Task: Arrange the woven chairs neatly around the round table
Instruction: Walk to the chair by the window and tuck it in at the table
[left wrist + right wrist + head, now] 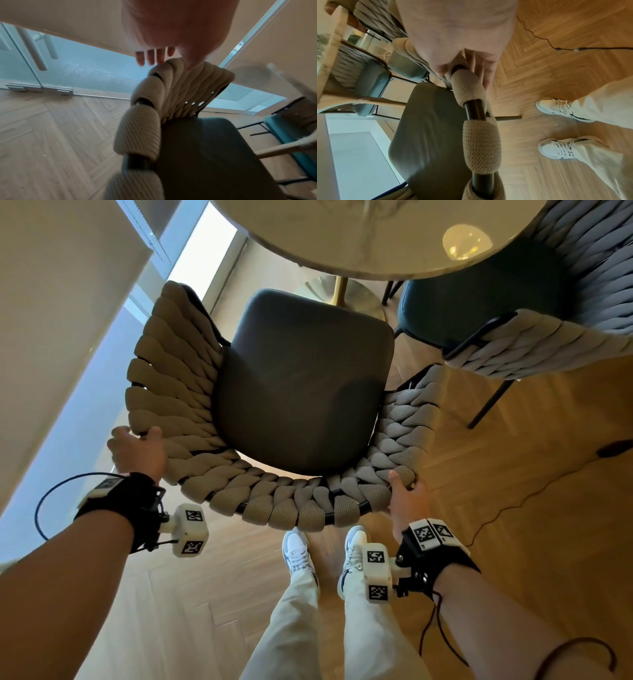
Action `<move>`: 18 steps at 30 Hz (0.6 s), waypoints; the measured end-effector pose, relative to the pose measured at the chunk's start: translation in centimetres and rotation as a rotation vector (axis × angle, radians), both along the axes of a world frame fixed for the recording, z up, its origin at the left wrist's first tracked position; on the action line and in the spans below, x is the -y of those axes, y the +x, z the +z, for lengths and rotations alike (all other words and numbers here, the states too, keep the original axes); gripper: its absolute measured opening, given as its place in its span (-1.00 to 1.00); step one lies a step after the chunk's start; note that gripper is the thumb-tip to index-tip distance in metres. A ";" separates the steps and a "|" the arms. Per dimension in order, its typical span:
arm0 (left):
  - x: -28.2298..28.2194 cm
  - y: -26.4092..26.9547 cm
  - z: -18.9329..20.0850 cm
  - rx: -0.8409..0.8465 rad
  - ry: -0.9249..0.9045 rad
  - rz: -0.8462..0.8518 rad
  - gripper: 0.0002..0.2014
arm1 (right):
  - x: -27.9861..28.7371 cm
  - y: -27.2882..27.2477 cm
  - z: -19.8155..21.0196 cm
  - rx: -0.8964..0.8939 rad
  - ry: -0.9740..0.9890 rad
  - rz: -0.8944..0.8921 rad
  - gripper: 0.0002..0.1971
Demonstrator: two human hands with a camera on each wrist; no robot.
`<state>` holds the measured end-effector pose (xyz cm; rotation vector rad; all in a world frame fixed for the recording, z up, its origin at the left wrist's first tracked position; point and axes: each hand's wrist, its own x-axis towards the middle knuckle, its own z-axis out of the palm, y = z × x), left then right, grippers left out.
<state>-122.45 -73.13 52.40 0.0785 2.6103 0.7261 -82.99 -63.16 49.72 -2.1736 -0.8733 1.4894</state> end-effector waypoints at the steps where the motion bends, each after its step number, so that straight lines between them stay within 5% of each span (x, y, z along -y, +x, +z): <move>1: -0.4 0.9 0.8 -0.057 0.024 -0.004 -0.44 | -0.1 0.4 0.4 -0.051 -0.020 -0.009 -0.59; 4: -2.0 4.6 3.2 -0.098 0.135 -0.079 -0.57 | -0.7 2.1 2.3 -0.105 -0.033 -0.011 -0.54; 8: -4.5 11.8 6.0 0.094 0.192 -0.377 -0.74 | -2.2 5.7 3.4 -0.088 -0.017 0.097 -0.66; 12: -7.9 19.3 6.7 0.263 0.092 -0.680 -0.85 | -4.9 10.7 3.9 -0.163 -0.071 0.165 -0.86; 18: -14.7 31.1 8.1 0.439 -0.045 -0.789 -0.86 | -10.8 21.0 5.1 -0.285 -0.089 0.207 -0.85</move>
